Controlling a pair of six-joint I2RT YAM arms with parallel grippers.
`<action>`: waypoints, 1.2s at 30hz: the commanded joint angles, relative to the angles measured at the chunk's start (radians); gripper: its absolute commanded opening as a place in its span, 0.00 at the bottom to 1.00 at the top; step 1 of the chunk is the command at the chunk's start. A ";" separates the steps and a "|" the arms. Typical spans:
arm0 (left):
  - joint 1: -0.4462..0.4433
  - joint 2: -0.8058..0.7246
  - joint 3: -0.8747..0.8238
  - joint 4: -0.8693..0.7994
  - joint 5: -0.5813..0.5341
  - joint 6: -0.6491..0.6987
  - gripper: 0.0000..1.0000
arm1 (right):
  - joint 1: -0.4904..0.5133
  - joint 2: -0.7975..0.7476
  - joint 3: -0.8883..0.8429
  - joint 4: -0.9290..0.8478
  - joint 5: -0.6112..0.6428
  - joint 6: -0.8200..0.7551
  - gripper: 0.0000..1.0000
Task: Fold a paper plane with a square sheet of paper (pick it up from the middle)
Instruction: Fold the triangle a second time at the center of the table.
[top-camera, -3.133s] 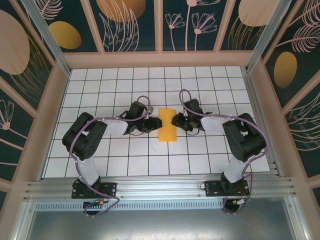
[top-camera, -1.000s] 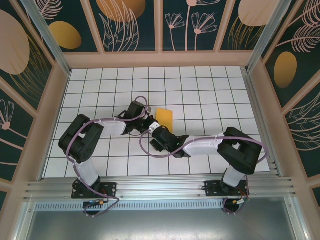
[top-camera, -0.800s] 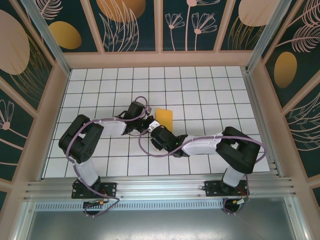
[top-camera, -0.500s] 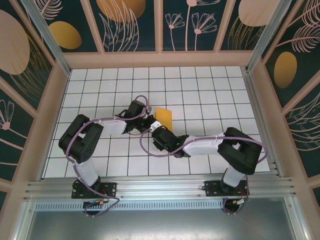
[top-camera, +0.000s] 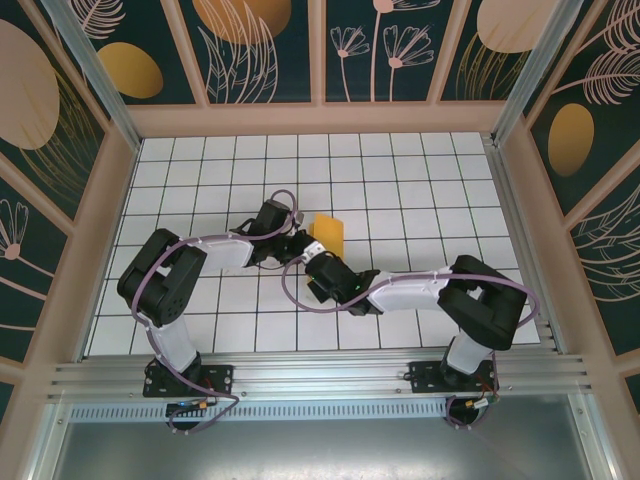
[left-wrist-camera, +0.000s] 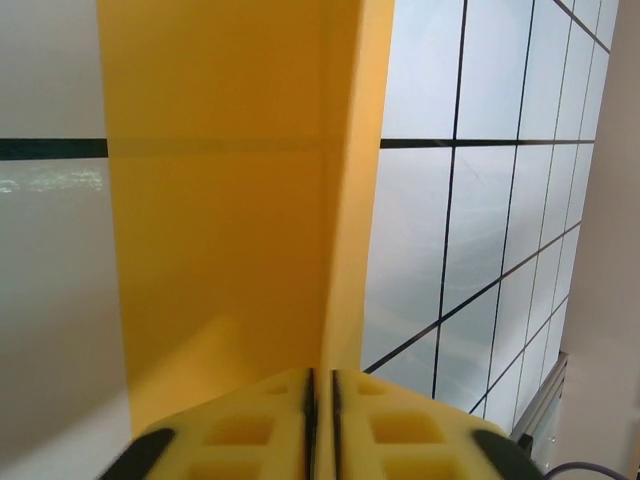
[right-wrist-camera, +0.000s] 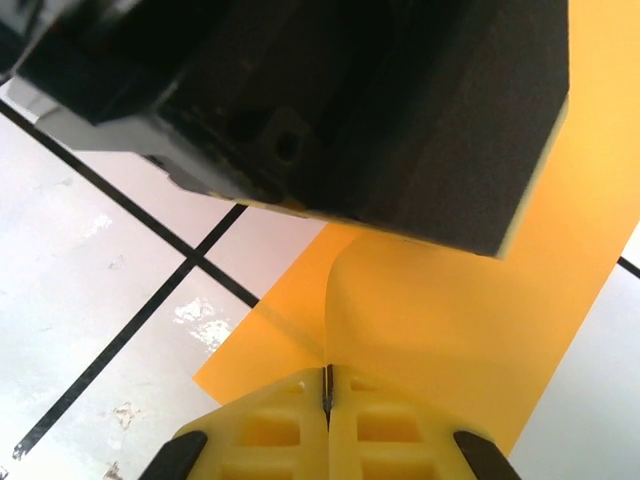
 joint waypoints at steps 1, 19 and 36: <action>0.005 -0.022 0.018 -0.027 -0.035 0.011 0.26 | -0.018 -0.026 0.009 -0.031 -0.039 0.043 0.00; 0.080 -0.358 -0.200 -0.061 -0.408 -0.033 0.67 | -0.114 0.035 0.125 0.004 -0.401 0.323 0.00; 0.081 -0.270 -0.280 0.152 -0.060 -0.027 0.18 | -0.230 0.043 0.012 0.197 -0.607 0.445 0.01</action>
